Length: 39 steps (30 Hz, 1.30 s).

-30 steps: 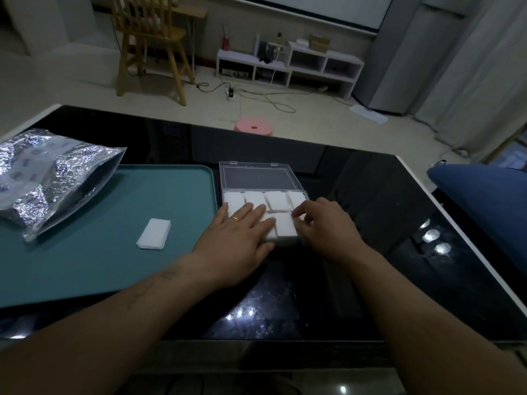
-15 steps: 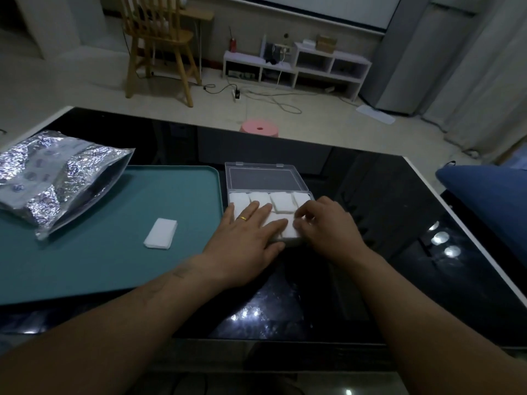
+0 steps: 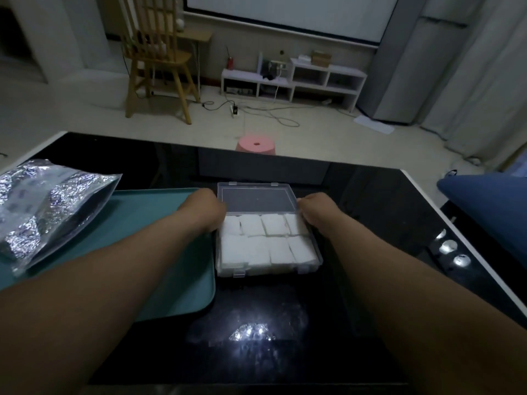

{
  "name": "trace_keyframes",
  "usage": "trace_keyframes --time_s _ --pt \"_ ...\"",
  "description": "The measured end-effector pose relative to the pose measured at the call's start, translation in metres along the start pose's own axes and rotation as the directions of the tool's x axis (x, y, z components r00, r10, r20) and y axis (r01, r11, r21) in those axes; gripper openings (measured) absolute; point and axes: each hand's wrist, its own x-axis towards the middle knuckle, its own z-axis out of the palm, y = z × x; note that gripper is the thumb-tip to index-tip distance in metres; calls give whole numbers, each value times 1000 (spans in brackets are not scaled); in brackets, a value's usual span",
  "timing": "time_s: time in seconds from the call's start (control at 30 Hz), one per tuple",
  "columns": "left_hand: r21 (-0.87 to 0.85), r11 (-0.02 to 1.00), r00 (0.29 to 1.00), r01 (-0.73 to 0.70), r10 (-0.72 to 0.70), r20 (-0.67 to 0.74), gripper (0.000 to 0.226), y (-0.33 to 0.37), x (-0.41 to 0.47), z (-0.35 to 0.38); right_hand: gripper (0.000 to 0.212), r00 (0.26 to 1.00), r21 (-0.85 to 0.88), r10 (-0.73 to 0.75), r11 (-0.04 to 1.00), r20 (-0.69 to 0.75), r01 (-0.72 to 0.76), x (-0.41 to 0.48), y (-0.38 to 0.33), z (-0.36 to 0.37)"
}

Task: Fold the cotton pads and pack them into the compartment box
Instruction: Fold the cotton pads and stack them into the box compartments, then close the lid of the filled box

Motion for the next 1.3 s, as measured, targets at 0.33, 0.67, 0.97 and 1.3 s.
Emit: trace_keyframes --time_s 0.33,0.67,0.97,1.3 --pt "-39 999 999 -18 19 45 23 10 20 4 17 998 152 26 988 -54 -17 -12 30 -10" --pt "-777 594 973 207 -43 226 45 31 -2 -39 16 999 375 -46 926 -22 50 -24 12 -30" --pt "-441 891 964 -107 201 174 21 -5 -87 -35 23 996 271 -93 958 -12 93 -118 44 -39" --pt "436 803 870 -406 486 -84 41 0 -137 31 45 917 -531 -399 776 5 340 -152 65 -2"
